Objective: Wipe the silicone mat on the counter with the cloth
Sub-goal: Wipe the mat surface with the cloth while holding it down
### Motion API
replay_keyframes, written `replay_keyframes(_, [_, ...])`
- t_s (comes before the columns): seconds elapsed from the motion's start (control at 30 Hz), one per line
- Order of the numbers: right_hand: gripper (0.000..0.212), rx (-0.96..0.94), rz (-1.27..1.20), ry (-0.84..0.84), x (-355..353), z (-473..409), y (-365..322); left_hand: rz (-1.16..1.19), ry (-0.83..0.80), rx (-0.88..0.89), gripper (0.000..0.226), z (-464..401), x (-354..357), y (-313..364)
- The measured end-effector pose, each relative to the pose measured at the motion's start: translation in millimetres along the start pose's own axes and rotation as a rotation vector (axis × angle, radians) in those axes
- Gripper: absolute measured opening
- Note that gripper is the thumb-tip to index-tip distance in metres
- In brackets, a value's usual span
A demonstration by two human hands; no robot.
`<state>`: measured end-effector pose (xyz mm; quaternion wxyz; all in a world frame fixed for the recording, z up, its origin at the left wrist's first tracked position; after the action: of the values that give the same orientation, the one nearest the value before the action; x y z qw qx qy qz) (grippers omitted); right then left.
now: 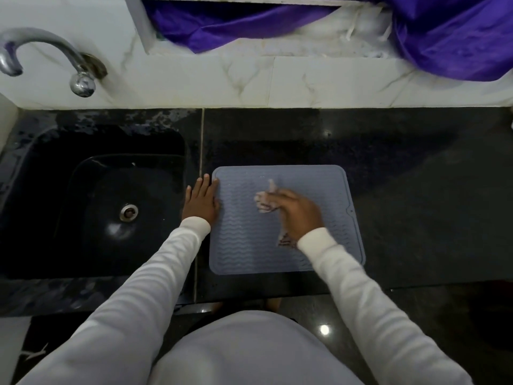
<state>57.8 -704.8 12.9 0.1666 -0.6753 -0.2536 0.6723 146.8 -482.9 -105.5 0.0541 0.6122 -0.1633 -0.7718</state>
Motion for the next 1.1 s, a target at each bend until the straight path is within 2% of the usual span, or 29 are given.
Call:
replay_keyframes(0.17, [0.048,-0.185,0.152,-0.256,110.8,-14.1,-79.5,0.010,-0.047,0.079,0.058,-2.9,-1.1,-10.8])
replay_keyframes(0.3, [0.060,-0.189,0.206,-0.301,140.6,-9.0,-61.6,0.003,-0.027,0.122,0.055,-3.3,-6.2,-13.6])
replay_keyframes(0.37, [0.074,-0.207,0.233,-0.289,129.8,-3.5,-43.6,0.010,-0.004,0.130,0.054,-2.3,-7.1,-7.7])
replay_keyframes(0.5, [0.053,-0.240,0.353,-0.260,92.4,2.0,-28.5,0.016,-0.008,0.131,0.054,-0.1,-4.9,-9.5])
replay_keyframes(0.57, [0.065,-0.251,0.408,-0.232,74.3,6.1,-15.7,0.003,-0.008,0.134,0.054,0.4,-6.0,-9.2])
replay_keyframes(0.63, [0.082,-0.190,0.438,-0.226,62.2,11.6,9.6,-0.008,-0.007,0.133,0.054,0.5,-6.3,-9.0])
replay_keyframes(0.67, [0.084,-0.152,0.427,-0.252,57.7,15.4,21.3,-0.010,-0.011,0.131,0.054,0.7,-6.1,-8.9])
replay_keyframes(0.73, [0.076,-0.089,0.406,-0.261,46.1,23.0,42.5,-0.007,-0.013,0.127,0.054,1.1,-5.5,-8.5])
replay_keyframes(0.8, [0.059,-0.035,0.456,-0.304,37.7,31.4,64.5,-0.003,-0.010,0.125,0.054,1.1,-5.9,-8.2])
replay_keyframes(0.87, [0.044,-0.035,0.496,-0.352,26.9,40.0,79.5,-0.006,-0.011,0.123,0.054,0.8,-5.9,-8.4])
replay_keyframes(0.9, [0.044,-0.066,0.534,-0.351,18.7,42.0,83.3,-0.008,-0.015,0.123,0.054,0.7,-5.5,-8.0])
replay_keyframes(1.0, [0.047,-0.053,0.652,-0.378,-4.2,55.6,105.0,-0.020,-0.019,0.118,0.054,1.0,-4.9,-7.0])
replay_keyframes(1.1, [0.067,0.045,0.695,-0.363,-26.2,62.7,137.4,-0.024,-0.008,0.115,0.054,0.6,-4.7,-7.1])
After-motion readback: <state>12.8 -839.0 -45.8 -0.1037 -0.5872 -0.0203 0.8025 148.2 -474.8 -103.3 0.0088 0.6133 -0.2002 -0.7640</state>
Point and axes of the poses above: each hand's wrist, its own z-axis away from the middle knuckle, its own x-axis out of the palm, y = z × x, the point moved 9 cm from there along -z, towards the middle knuckle, and after that the axes turned 3 degrees about z, right-handed, at the moved point
